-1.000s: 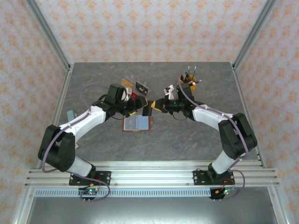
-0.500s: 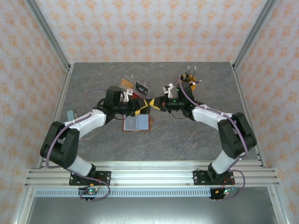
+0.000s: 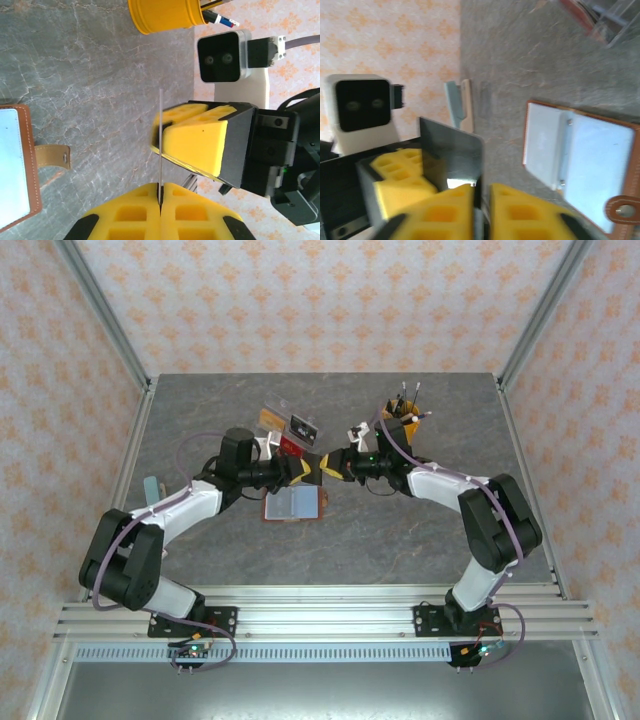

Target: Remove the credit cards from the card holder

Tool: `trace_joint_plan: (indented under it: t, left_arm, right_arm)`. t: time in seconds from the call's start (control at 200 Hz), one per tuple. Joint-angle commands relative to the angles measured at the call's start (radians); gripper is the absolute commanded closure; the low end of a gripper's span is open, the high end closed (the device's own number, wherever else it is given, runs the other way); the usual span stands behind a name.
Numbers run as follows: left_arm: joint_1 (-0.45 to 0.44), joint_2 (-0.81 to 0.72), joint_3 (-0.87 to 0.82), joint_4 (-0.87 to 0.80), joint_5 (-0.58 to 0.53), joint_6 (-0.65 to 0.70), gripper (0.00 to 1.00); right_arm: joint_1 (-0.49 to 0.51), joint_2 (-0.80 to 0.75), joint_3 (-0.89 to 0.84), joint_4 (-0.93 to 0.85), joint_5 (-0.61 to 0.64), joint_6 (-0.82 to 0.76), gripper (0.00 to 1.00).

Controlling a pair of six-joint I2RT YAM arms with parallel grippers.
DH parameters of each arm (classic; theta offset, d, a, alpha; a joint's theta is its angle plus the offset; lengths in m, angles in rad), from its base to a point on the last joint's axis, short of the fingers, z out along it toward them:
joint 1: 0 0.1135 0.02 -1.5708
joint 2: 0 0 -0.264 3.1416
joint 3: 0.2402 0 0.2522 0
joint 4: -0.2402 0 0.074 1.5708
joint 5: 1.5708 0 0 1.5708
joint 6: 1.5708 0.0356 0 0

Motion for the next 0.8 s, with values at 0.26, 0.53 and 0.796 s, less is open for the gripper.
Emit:
trace_joint_plan:
  t: [0.26, 0.53, 0.796]
  left_arm:
    - [-0.007, -0.146, 0.123, -0.572, -0.455, 0.175, 1.00]
    - [-0.142, 0.022, 0.457, -0.891, -0.910, 0.104, 1.00]
    - [-0.214, 0.309, 0.818, -1.015, -1.197, -0.067, 1.00]
  right_arm:
    - [-0.008, -0.171, 0.111, -0.494, 0.567, -0.355, 0.19]
    - [-0.008, -0.262, 0.059, -0.540, 0.783, -0.456, 0.02]
    - [-0.008, -0.310, -0.008, -0.551, 0.845, -0.458, 0.00]
